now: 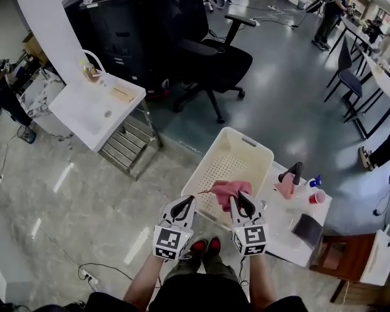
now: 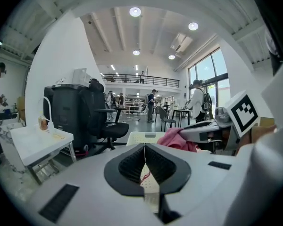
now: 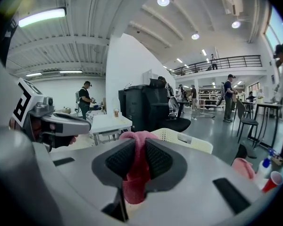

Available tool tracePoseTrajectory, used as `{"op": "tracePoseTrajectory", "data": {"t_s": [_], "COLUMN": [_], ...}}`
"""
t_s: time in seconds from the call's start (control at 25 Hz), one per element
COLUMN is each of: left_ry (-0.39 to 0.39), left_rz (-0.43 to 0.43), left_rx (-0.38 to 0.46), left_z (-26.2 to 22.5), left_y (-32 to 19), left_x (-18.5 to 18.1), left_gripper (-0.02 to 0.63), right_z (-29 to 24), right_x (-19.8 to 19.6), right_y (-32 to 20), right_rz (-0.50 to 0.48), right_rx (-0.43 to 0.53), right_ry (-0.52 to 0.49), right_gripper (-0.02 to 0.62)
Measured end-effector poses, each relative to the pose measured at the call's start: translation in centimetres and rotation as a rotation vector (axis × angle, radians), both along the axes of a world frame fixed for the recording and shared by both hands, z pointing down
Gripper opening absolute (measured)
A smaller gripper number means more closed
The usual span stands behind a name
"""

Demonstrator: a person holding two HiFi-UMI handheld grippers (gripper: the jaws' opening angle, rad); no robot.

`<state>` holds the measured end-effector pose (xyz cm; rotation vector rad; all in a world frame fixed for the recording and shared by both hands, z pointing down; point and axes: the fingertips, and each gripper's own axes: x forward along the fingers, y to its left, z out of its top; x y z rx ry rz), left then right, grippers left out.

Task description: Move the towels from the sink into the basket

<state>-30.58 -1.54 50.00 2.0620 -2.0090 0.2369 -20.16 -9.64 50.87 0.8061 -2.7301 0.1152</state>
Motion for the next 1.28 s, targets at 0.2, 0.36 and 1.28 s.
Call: {"op": "tracePoseTrajectory", "data": {"t_s": [0.2, 0.36, 1.28], "left_ry": [0.004, 0.018, 0.034], "left_rz": [-0.045, -0.049, -0.066], "left_rx": [-0.044, -0.050, -0.081], "left_z": [2.2, 2.3, 3.8], "left_y": [0.7, 0.3, -0.1], "left_x": [-0.1, 0.3, 1.0], "left_gripper": [0.008, 0.008, 0.008], "right_z": [2.4, 3.9, 4.5], "right_x": [-0.4, -0.7, -0.8], "right_y": [0.1, -0.2, -0.7], "right_rz": [-0.045, -0.068, -0.083], "right_rx": [-0.047, -0.070, -0.098], "right_ry": [0.035, 0.064, 0.027], "right_gripper": [0.081, 0.083, 0.169]}}
